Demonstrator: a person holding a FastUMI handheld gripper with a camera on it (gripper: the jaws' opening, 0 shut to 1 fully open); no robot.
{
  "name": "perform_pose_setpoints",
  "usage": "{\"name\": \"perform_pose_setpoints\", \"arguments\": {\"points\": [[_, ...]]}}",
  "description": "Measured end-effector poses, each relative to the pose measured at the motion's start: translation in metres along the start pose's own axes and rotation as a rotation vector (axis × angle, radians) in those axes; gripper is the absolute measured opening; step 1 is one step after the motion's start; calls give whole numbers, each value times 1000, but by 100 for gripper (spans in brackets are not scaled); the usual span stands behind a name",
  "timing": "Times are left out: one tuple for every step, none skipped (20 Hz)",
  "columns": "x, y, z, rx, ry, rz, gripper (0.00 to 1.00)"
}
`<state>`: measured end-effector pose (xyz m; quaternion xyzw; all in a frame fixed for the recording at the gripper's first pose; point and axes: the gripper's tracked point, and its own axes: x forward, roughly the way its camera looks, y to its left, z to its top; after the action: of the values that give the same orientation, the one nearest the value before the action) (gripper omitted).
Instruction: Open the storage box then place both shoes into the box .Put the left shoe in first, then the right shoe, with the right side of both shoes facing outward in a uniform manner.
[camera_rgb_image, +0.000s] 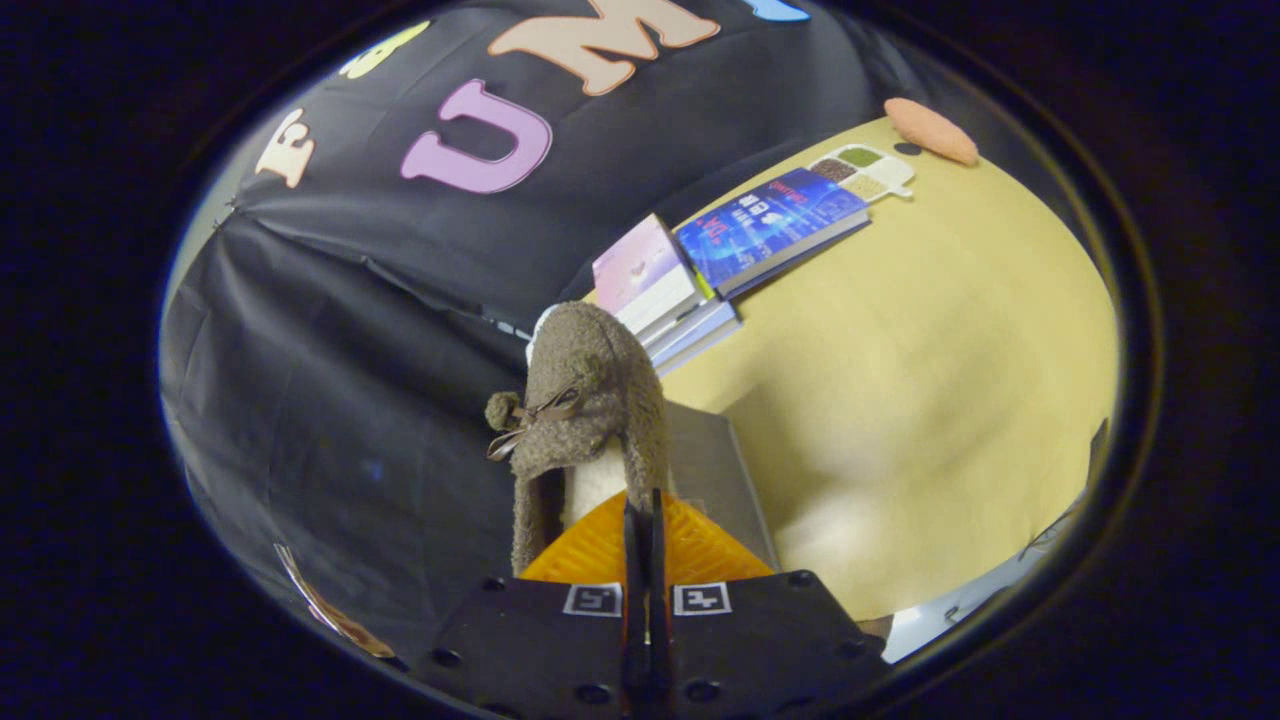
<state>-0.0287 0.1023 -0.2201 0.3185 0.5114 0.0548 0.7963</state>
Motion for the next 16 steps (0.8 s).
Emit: {"name": "perform_pose_setpoints", "arguments": {"points": [[3, 4, -7, -5, 16, 2, 5], [7, 8, -15, -15, 33, 1, 5], [10, 10, -23, -25, 49, -4, 5], [14, 12, -30, -35, 66, -11, 5], [16, 13, -38, -46, 78, -20, 5], [20, 13, -44, -60, 89, -31, 5], [22, 13, -49, -69, 95, -47, 5], [26, 11, -54, -79, 100, -66, 5], [29, 8, -58, -87, 103, -90, 5], [32, 5, -61, -94, 103, -114, 5], [35, 2, -64, -102, 101, -138, 5], [37, -2, -66, -110, 98, -163, 5], [38, -7, -65, -114, 86, -183, 5], [40, -9, -65, -123, 81, -199, 5], [40, -10, -66, -131, 75, -213, 5], [41, -10, -68, -138, 75, -224, 5]]}}
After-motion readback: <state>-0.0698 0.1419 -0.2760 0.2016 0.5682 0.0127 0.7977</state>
